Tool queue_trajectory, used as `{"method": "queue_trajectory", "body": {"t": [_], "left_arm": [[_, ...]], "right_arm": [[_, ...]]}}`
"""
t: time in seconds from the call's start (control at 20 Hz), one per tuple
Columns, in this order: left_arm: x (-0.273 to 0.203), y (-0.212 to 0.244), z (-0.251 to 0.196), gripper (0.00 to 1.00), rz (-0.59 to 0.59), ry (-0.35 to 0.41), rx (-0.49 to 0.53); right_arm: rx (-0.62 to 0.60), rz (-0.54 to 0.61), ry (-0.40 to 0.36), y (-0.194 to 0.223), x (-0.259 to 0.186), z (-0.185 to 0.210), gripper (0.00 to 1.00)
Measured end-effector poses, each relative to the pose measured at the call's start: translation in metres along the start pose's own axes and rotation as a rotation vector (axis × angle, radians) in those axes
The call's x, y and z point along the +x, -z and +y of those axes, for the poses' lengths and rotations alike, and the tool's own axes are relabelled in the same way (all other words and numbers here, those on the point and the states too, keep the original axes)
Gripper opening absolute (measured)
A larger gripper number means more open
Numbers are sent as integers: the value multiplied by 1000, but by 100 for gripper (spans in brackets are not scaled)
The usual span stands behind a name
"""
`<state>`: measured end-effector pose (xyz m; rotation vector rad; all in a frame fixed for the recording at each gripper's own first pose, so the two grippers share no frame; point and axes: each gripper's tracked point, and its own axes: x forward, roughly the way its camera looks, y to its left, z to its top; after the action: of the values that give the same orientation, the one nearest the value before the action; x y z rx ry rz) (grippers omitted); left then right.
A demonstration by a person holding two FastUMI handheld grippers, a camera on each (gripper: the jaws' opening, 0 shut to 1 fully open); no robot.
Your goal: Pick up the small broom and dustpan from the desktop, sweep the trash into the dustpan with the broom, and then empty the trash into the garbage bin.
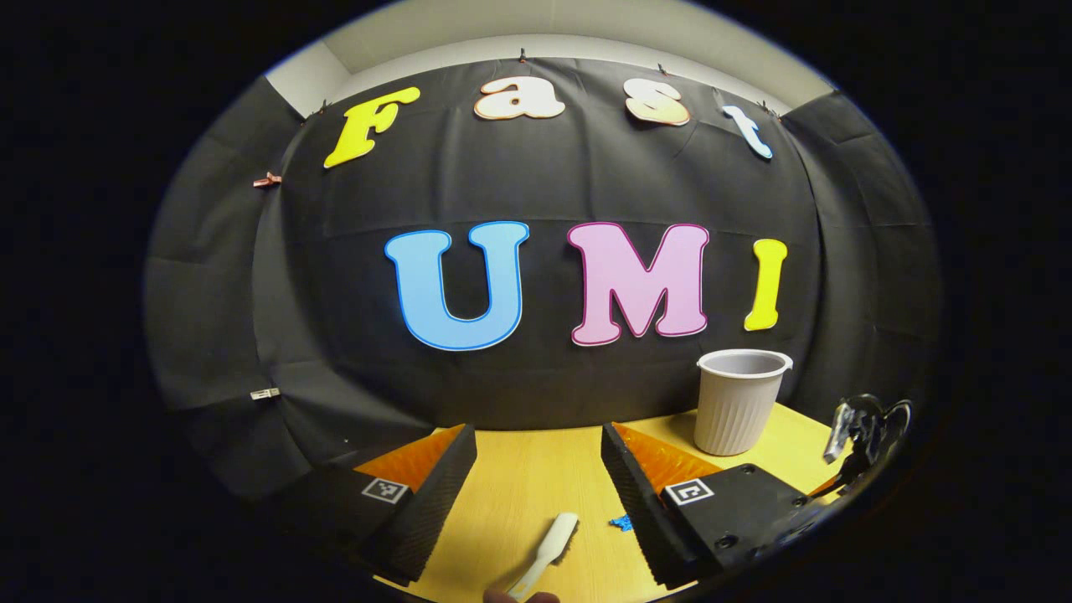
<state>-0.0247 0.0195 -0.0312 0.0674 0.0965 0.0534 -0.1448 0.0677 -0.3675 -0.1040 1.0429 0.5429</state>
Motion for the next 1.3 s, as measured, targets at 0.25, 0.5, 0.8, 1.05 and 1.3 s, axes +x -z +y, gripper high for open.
{"method": "queue_trajectory", "body": {"t": [0.25, 0.5, 0.8, 1.05, 1.3], "left_arm": [[-8, 7, 8, 95, 19, -37, 4], [-17, 18, 22, 95, 37, -72, -3], [-14, 21, 22, 95, 43, -85, -11], [-3, 28, 23, 95, 58, -84, -28], [17, 42, 23, 95, 96, -69, -31]], "right_arm": [[57, 81, -76, 8, 36, 10, 97], [57, 128, -70, 11, 58, 8, 96], [92, 156, -63, 5, 67, 6, 92], [97, 153, -68, -2, 71, 2, 55], [91, 130, -72, -5, 74, 2, 35]]}}
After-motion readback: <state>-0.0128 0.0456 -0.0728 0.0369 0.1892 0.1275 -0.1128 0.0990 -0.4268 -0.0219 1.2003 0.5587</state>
